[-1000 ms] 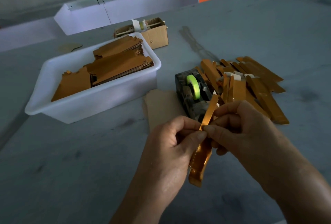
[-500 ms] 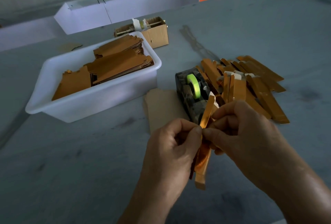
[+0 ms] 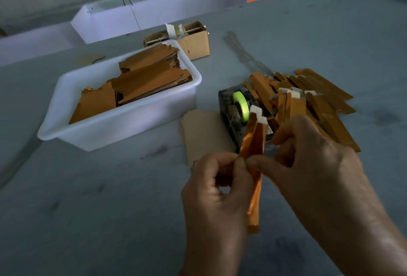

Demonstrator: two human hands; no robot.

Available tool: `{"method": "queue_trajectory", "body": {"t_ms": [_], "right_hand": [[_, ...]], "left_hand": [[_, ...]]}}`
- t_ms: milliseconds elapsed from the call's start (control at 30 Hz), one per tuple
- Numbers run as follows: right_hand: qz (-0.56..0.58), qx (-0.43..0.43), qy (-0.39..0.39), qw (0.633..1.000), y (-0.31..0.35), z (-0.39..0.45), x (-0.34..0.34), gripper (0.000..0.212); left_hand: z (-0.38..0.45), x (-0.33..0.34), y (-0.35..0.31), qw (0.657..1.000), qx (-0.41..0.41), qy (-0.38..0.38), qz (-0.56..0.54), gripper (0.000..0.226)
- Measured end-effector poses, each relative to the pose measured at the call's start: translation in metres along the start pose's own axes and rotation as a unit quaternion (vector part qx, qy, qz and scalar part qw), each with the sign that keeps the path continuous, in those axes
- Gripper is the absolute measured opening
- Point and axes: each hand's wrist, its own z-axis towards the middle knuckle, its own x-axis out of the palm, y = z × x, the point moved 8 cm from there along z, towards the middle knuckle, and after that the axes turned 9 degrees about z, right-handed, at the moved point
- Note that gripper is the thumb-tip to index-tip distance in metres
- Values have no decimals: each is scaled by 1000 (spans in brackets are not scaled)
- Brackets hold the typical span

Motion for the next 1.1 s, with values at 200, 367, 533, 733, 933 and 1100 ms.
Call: {"method": "queue_trajectory", "body": {"t_ms": [200,367,533,733,933,1100], "right_hand": [[275,41,46,959,-14,0,11,54],[330,39,66,941,-16,0,16,31],[309,30,41,950,-27,7,11,19],[87,3,-214,973,-62,48,-56,13],[-126,77,-122,981,-88,86,-24,12],[-132,70,-174,973,-88,75,-25,29]], "left_hand": [[6,1,-8,999,-7,30,-38,14],[8,6,-10,991,5,105,-87,14],[14,14,2,980,-36,153,-118,22],[45,-20,29,955,-13,14,295,45],[75,-15,70,930,-143,74,329,61],[84,-26,94,954,-226,54,188,38]]}}
